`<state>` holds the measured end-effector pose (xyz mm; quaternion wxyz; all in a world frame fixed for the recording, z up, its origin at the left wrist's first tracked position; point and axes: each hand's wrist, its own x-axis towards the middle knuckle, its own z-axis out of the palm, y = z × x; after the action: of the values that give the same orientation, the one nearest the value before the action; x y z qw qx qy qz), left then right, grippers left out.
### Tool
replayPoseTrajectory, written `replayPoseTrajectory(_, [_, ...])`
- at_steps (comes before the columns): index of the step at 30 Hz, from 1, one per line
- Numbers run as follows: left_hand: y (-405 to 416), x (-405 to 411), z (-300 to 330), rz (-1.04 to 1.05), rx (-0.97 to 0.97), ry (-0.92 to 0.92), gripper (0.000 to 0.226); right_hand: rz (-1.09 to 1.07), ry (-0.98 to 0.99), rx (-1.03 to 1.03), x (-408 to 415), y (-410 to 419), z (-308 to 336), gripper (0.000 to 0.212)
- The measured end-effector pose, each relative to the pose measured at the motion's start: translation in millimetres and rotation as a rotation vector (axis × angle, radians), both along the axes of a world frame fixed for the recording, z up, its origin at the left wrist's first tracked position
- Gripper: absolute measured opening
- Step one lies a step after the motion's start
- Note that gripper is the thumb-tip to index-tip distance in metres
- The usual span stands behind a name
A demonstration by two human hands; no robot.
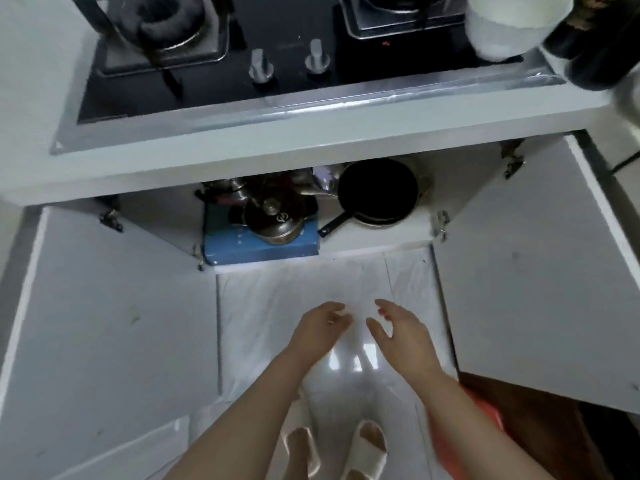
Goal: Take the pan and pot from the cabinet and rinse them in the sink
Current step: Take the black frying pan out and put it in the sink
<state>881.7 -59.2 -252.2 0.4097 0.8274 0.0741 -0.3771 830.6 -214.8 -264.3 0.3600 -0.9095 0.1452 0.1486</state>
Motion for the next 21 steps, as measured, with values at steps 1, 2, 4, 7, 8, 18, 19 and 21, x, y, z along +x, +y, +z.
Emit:
replayPoseTrajectory(1, [11, 6, -3, 0.028, 0.0, 0.0, 0.041, 0.009, 0.012, 0.007, 11, 9, -4, 0.047])
replayPoseTrajectory(2, [21, 13, -8, 0.05, -0.002, 0.001, 0.04, 0.008, 0.024, 0.011, 22, 18, -8, 0.048])
replayPoseTrajectory(4, [36, 29, -18, 0.083, -0.007, -0.001, 0.039, -0.008, 0.038, 0.018, 45, 29, -19, 0.048])
replayPoseTrajectory(7, [49, 55, -39, 0.118, -0.029, -0.011, 0.034, -0.038, 0.049, 0.003, 78, 40, -41, 0.047])
replayPoseTrajectory(8, [51, 63, -47, 0.13, -0.045, -0.012, 0.032, -0.047, 0.051, -0.008, 89, 42, -48, 0.047])
replayPoseTrajectory(18, [26, 153, -180, 0.155, -0.127, -0.091, 0.036, -0.111, -0.018, -0.048, 177, 40, -165, 0.047])
replayPoseTrajectory(19, [20, 163, -200, 0.168, -0.139, -0.097, 0.038, -0.106, -0.035, -0.046, 185, 38, -181, 0.047])
replayPoseTrajectory(21, [9, 185, -241, 0.217, -0.163, -0.128, 0.039, -0.112, -0.071, -0.031, 200, 34, -215, 0.046])
